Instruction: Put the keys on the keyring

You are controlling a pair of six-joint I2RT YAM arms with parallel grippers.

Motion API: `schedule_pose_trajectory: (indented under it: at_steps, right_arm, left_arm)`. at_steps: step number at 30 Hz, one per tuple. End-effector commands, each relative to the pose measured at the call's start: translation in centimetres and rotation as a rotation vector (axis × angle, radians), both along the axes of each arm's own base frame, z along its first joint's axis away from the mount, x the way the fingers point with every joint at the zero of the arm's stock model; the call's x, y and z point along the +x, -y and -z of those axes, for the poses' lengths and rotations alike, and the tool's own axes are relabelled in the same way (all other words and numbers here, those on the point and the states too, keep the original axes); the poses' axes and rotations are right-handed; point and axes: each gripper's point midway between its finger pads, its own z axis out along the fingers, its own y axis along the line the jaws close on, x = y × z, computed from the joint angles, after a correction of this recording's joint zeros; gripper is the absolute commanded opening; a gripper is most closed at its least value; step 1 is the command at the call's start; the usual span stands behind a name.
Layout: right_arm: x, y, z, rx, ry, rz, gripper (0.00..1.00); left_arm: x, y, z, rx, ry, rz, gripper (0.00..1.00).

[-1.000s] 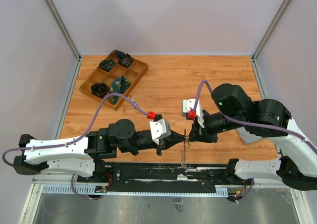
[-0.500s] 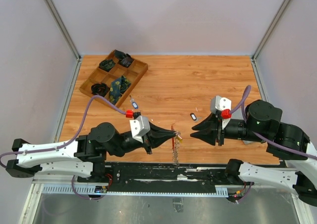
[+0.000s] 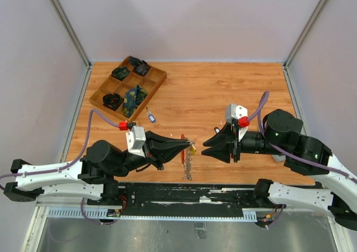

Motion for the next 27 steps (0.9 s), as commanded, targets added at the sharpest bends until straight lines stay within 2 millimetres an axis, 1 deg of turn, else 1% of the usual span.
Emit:
schedule_pose_trajectory:
  at_steps: [1,4,7,9,13,15,17,23,27]
  right_arm:
    - [-1.1,-1.0,-1.5,0.075,-0.006,-0.066,0.29]
    - [-1.1,-1.4,-1.3,0.071,-0.007,-0.079,0.24]
    - [-0.8,-1.4,-0.7,0.048,0.004,-0.068,0.15]
    - [-0.3,-1.3,-0.1,0.023,0.014,-0.049,0.11]
    - [0.5,-0.7,0.7,-0.020,0.043,-0.001,0.11]
    - [1.0,-0.4,1.1,-0.042,0.055,0.027,0.09]
    - [1.2,-0.4,1.1,-0.048,0.056,0.032,0.08]
    - [-0.1,-1.9,0.4,-0.001,0.022,-0.057,0.07]
    - [-1.2,-2.4,0.0,0.035,-0.003,-0.125,0.07]
  left_arm:
    - [0.2,-0.8,-2.4,-0.098,-0.003,-0.013,0.01]
    - [0.0,-0.8,-2.5,-0.101,0.001,-0.001,0.01]
    - [-0.3,-0.7,-2.8,-0.106,0.010,0.015,0.00]
    - [-0.6,-0.8,-3.1,-0.109,0.016,0.030,0.00]
    - [-1.1,-0.7,-3.4,-0.110,0.030,0.057,0.00]
    - [-1.3,-0.6,-3.5,-0.108,0.037,0.068,0.00]
    - [-1.4,-0.6,-3.6,-0.107,0.040,0.075,0.01]
    - [-1.4,-0.4,-3.5,-0.105,0.040,0.074,0.01]
    - [-1.2,-0.5,-3.5,-0.106,0.040,0.064,0.01]
